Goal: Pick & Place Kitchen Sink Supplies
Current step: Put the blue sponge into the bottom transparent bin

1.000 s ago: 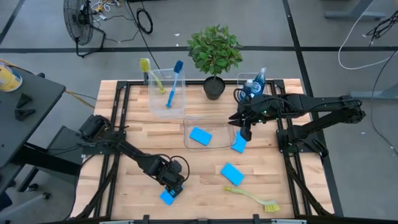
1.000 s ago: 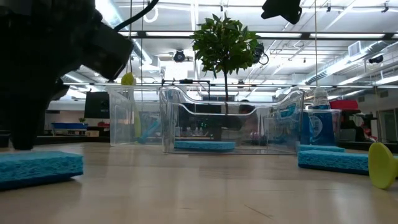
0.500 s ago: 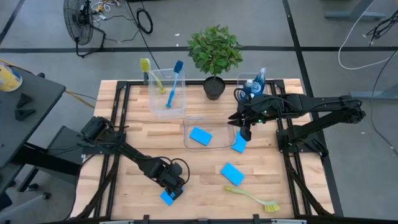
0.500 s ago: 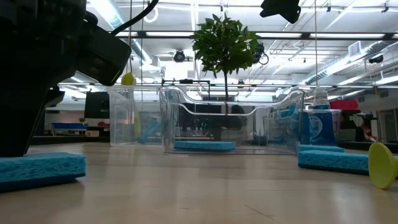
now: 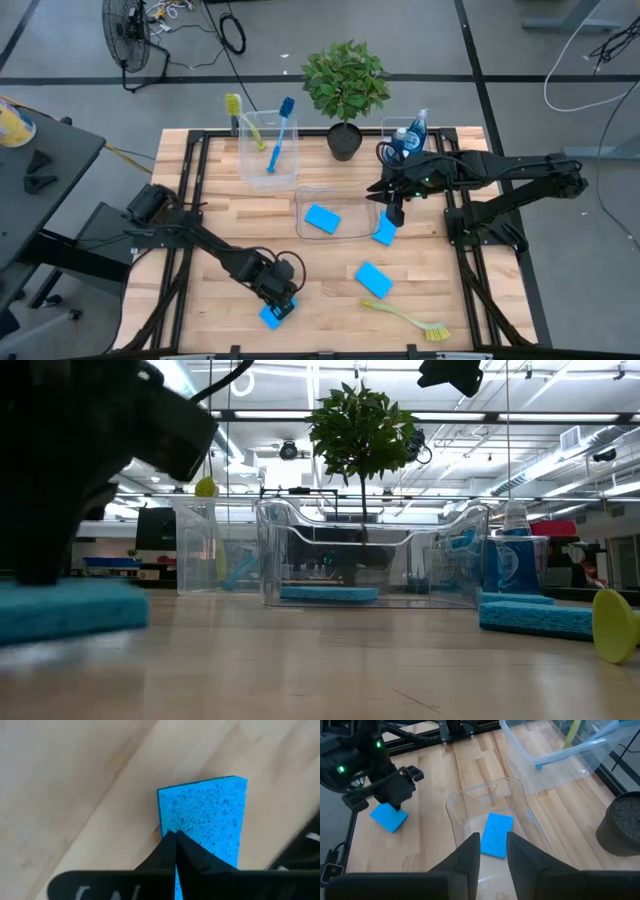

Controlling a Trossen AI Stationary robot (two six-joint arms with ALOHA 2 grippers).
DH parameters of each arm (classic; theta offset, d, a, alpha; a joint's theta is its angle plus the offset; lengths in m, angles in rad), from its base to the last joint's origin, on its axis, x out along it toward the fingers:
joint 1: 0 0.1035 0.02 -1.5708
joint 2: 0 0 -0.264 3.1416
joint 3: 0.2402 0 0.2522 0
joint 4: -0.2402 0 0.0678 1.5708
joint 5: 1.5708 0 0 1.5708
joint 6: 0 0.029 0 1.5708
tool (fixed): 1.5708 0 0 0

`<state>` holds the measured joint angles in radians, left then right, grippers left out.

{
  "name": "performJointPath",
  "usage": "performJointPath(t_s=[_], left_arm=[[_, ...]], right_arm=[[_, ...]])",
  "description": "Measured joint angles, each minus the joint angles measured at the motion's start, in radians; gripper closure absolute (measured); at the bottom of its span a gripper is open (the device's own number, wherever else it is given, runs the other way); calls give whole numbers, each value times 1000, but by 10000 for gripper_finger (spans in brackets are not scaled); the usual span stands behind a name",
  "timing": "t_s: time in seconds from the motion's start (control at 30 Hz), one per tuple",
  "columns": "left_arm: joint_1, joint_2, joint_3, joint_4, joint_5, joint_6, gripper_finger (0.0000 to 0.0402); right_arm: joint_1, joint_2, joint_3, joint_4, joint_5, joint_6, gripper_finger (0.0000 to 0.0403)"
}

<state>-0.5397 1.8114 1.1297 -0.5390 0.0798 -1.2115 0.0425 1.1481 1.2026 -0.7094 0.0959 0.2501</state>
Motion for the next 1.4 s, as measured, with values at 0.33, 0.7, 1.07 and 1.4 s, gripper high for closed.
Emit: performJointPath(t_s=[0.33, 0.7, 1.07, 1.4], left_arm=[[90, -176, 1, -37, -120, 70, 400], [243, -362, 2, -24, -333, 239, 401], [430, -383, 2, 110, -361, 521, 401], [575, -361, 1, 259, -349, 630, 401]], right_arm=[[0, 0, 0, -1, -1, 0, 305], [0, 0, 0, -17, -3, -1, 305], [0, 0, 0, -17, 0, -26, 305], [0, 0, 0, -16, 0, -24, 305]])
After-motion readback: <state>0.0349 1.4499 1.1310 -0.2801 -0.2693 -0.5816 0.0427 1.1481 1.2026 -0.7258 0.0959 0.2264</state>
